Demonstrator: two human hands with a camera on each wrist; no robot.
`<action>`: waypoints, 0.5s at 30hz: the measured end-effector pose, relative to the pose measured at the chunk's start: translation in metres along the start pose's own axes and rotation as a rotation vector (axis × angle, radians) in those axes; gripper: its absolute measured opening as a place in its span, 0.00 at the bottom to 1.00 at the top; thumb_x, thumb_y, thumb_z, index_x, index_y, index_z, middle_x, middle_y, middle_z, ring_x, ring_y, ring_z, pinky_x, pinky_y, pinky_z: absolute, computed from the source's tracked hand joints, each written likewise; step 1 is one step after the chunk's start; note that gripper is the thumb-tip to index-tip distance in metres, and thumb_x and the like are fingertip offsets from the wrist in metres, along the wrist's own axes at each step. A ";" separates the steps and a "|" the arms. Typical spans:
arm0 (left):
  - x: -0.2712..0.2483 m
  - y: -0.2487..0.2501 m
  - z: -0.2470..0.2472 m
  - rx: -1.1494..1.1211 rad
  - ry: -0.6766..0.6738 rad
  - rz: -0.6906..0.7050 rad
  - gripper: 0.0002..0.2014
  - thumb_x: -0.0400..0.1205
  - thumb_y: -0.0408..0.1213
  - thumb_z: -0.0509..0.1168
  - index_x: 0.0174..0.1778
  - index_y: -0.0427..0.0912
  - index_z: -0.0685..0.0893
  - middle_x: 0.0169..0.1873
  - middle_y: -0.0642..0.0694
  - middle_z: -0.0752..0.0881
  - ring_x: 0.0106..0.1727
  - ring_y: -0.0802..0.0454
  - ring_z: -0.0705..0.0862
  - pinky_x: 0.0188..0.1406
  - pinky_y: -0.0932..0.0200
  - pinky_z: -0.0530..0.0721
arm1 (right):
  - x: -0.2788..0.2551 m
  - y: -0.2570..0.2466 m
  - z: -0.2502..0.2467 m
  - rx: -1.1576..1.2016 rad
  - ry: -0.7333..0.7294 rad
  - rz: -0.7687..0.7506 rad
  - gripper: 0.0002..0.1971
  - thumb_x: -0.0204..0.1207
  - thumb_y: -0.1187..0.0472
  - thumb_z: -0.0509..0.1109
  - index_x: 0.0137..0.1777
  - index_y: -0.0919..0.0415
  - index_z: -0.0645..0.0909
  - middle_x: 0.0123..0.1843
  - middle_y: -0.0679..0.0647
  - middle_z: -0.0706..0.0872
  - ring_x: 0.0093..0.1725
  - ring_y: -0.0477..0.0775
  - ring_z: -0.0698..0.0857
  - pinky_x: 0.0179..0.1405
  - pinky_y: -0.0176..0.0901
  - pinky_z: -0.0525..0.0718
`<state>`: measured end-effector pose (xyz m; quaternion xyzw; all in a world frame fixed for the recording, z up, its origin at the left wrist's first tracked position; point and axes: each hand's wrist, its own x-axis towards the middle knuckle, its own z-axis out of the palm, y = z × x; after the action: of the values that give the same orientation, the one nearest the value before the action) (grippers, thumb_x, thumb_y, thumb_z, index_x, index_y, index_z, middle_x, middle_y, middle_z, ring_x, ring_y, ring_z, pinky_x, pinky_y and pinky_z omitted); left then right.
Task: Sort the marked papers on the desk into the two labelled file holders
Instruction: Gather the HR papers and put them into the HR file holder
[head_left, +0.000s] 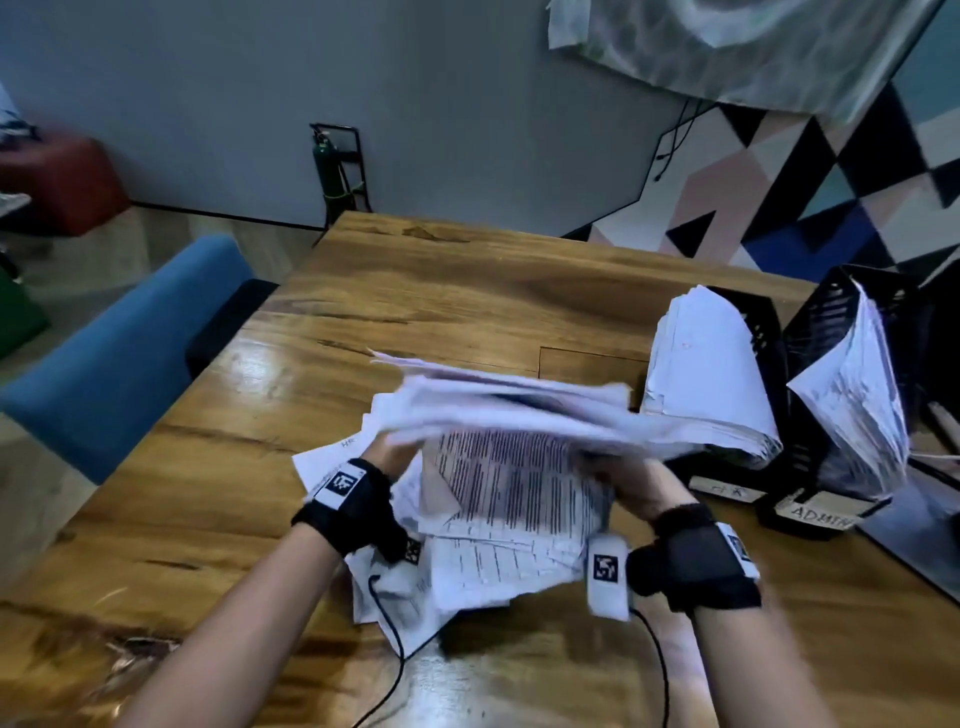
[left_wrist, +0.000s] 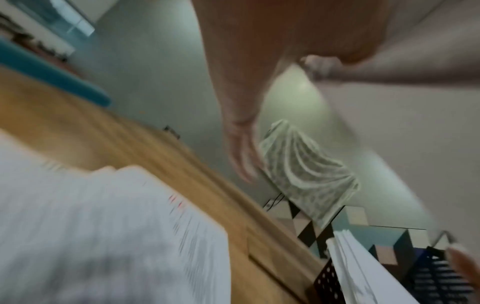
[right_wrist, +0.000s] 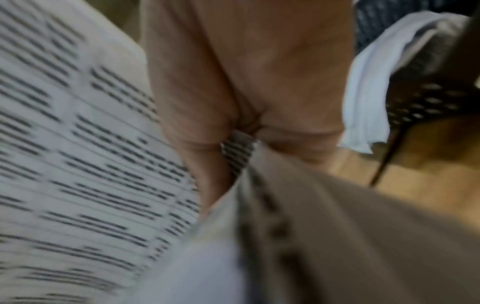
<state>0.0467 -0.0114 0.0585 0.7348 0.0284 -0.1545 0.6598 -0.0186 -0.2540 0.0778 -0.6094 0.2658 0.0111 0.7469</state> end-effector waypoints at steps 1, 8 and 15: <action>-0.003 -0.004 0.003 -0.050 -0.045 -0.008 0.15 0.79 0.33 0.67 0.61 0.37 0.80 0.49 0.49 0.85 0.50 0.54 0.82 0.52 0.62 0.80 | -0.003 0.010 0.002 -0.090 -0.163 0.052 0.14 0.75 0.81 0.60 0.45 0.62 0.79 0.35 0.52 0.91 0.34 0.48 0.87 0.29 0.34 0.86; -0.011 -0.038 0.022 0.062 -0.011 -0.006 0.12 0.83 0.34 0.62 0.59 0.34 0.79 0.45 0.41 0.83 0.50 0.46 0.82 0.50 0.55 0.81 | -0.002 0.055 0.001 -0.357 -0.083 0.050 0.15 0.70 0.77 0.69 0.57 0.70 0.80 0.57 0.68 0.87 0.54 0.63 0.87 0.59 0.59 0.84; -0.027 0.026 0.018 -0.022 -0.114 0.432 0.22 0.75 0.23 0.68 0.64 0.46 0.79 0.60 0.49 0.83 0.58 0.72 0.81 0.61 0.70 0.77 | -0.027 0.005 0.016 -0.157 0.018 -0.355 0.19 0.69 0.70 0.74 0.60 0.62 0.77 0.53 0.51 0.85 0.53 0.47 0.85 0.57 0.39 0.82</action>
<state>0.0237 -0.0278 0.0896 0.7065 -0.1653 -0.0504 0.6863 -0.0372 -0.2294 0.0861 -0.7032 0.1594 -0.1056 0.6848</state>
